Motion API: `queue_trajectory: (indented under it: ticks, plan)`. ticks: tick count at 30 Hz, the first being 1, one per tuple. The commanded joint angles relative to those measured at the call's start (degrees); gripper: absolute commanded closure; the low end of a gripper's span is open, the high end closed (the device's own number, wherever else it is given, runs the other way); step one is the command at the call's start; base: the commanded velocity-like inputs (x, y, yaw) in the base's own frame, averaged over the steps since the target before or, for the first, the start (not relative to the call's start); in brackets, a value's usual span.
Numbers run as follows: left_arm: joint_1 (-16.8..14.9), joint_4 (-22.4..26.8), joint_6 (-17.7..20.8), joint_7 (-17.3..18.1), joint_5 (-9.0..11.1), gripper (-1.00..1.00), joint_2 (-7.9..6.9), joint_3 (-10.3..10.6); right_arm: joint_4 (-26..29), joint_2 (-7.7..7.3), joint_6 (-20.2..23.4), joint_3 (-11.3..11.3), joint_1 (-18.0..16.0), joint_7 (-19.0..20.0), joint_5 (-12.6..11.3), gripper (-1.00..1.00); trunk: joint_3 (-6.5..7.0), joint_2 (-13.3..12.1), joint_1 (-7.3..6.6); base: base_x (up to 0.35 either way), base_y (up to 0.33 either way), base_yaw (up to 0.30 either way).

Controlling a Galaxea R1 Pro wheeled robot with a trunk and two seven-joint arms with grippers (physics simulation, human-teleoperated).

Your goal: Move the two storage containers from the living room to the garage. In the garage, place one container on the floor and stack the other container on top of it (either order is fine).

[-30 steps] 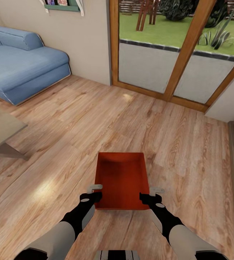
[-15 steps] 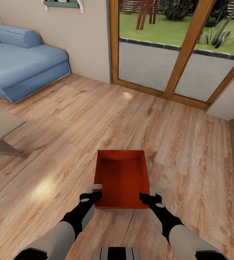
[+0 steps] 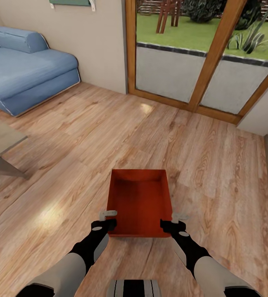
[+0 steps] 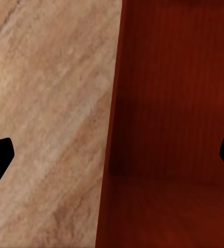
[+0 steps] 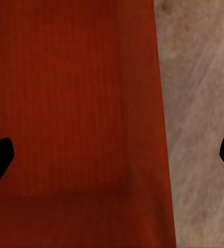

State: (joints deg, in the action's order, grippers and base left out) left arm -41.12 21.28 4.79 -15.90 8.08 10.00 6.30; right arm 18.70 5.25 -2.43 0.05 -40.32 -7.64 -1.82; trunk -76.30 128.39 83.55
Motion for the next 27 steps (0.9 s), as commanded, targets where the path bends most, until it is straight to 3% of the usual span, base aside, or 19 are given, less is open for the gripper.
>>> queue_trajectory:
  ticks: [1,27]
  plan:
    - [0.0,0.1,0.2,-0.5,0.6,-1.0,0.0,0.3,0.4,0.05,-0.2,0.1,0.0,-0.1,-0.2,-1.0,-0.03,0.0,-0.01,0.0,0.0,0.0]
    - [0.0,0.1,0.5,-0.1,0.4,-1.0,-0.05,0.8,2.3,-0.58,0.0,0.3,0.0,0.0,-0.1,-1.0,-0.03,0.0,-0.01,0.0,0.0,0.0]
